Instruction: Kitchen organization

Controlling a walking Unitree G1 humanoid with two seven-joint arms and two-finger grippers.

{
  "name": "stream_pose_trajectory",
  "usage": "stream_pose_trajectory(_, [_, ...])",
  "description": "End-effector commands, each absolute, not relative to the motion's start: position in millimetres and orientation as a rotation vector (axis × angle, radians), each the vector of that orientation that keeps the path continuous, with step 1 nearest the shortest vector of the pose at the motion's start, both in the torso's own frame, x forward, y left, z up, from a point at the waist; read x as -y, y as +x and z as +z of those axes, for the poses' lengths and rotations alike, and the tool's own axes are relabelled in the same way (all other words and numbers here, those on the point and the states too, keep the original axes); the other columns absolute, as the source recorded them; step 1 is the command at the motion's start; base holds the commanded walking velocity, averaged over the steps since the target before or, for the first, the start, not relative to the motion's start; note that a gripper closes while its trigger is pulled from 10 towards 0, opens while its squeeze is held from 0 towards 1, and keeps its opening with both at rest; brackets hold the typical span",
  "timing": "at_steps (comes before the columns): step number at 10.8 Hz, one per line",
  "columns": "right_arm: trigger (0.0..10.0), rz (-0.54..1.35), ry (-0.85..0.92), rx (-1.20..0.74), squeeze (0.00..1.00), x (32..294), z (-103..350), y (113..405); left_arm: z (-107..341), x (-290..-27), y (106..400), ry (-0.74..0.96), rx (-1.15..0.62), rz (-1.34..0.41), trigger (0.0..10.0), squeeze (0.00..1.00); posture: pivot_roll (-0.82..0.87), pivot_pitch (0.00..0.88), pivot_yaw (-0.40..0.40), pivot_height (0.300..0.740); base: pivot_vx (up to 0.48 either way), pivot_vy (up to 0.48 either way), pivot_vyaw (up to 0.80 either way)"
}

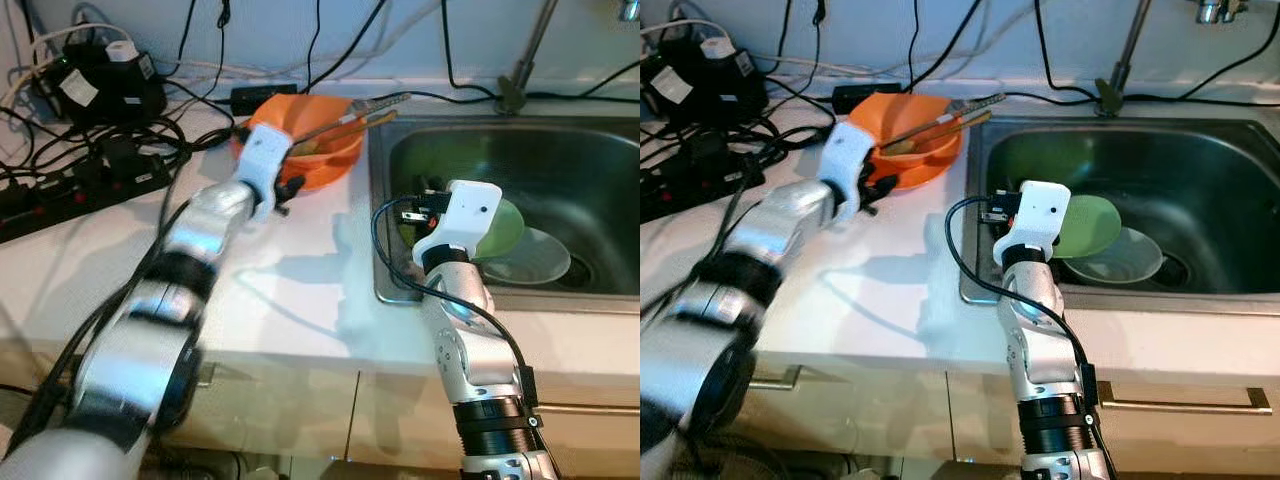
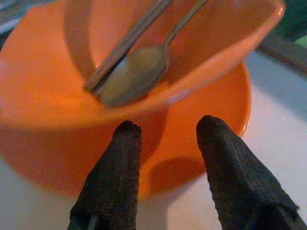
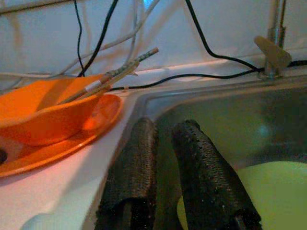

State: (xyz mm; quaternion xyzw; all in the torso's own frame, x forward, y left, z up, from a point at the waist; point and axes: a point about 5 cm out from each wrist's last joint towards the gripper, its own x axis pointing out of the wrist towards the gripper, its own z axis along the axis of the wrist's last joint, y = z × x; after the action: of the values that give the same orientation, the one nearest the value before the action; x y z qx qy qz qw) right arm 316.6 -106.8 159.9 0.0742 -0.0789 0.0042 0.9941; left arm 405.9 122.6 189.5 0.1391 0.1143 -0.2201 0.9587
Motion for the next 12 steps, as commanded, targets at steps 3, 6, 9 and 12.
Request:
stream_pose_trajectory(3, [10.0, -0.009, 0.143, 0.161, 0.00, 110.3, 162.4, 313.6, 198.6, -109.5, 412.2, 0.252, -0.223, -0.428, 10.0, 0.00, -0.11, 0.079, 0.076, 0.740, 0.000, 0.000, 0.00])
stream_pose_trajectory(6, [10.0, -0.019, 0.137, 0.151, 0.00, 112.5, 160.9, 311.7, 195.9, -100.8, 413.8, 0.205, -0.293, -0.396, 10.0, 0.00, -0.12, 0.092, 0.085, 0.740, 0.000, 0.000, 0.00])
stream_pose_trajectory(9, [10.0, -0.018, 0.136, 0.142, 0.00, 111.2, 160.0, 312.6, 189.6, -111.0, 413.8, 0.142, -0.378, -0.305, 10.0, 0.00, -0.11, 0.080, 0.089, 0.740, 0.000, 0.000, 0.00])
stream_pose_trajectory(12, [10.0, -0.014, 0.135, 0.139, 0.00, 109.6, 159.1, 313.7, 190.1, -112.2, 410.1, 0.136, -0.448, -0.405, 10.0, 0.00, -0.10, 0.061, 0.093, 0.740, 0.000, 0.000, 0.00])
